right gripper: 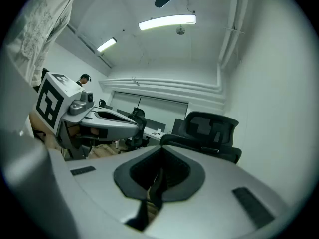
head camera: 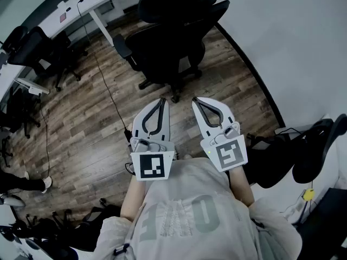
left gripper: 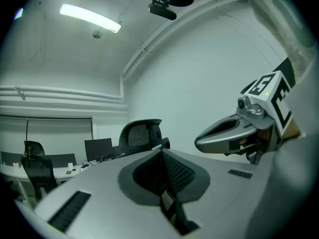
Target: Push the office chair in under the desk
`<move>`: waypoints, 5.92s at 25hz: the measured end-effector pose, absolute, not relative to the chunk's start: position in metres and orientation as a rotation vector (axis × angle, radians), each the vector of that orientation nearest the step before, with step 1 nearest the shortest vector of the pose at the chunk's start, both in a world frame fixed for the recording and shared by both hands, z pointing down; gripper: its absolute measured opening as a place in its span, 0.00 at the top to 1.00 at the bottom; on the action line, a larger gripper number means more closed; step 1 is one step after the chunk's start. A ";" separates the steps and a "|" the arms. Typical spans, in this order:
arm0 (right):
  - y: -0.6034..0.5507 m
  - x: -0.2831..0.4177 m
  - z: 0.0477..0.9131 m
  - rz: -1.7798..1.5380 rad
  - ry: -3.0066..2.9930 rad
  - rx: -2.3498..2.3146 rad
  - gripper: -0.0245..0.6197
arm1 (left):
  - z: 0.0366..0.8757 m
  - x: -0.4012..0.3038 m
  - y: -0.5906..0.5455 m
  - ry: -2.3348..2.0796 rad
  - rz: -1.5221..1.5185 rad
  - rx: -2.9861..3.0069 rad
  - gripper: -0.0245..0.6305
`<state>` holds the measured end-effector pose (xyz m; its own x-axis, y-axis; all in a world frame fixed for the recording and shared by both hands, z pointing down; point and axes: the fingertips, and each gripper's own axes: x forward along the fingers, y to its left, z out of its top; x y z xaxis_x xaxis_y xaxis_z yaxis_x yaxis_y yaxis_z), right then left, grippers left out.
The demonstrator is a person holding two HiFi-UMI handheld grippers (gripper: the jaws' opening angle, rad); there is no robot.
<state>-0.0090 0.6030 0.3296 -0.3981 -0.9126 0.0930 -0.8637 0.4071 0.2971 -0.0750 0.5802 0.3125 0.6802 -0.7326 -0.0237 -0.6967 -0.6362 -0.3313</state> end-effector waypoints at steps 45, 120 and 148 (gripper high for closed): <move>0.409 0.056 0.336 -0.166 -2.537 1.591 0.93 | 0.330 0.000 0.387 1.060 -0.275 -2.625 0.93; 0.267 0.132 0.309 -0.033 -2.484 1.874 0.50 | 0.368 -0.013 0.242 0.971 -1.081 -2.407 0.69; -0.032 0.085 0.315 -0.057 -2.353 1.979 0.51 | 0.366 -0.066 -0.057 0.957 -1.017 -2.405 0.70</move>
<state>0.0852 -0.0318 0.3149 -0.1707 -0.9850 0.0269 -0.9825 0.1722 0.0714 -0.0659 -0.0573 0.3665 0.5120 -0.7046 0.4912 -0.4468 -0.7069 -0.5483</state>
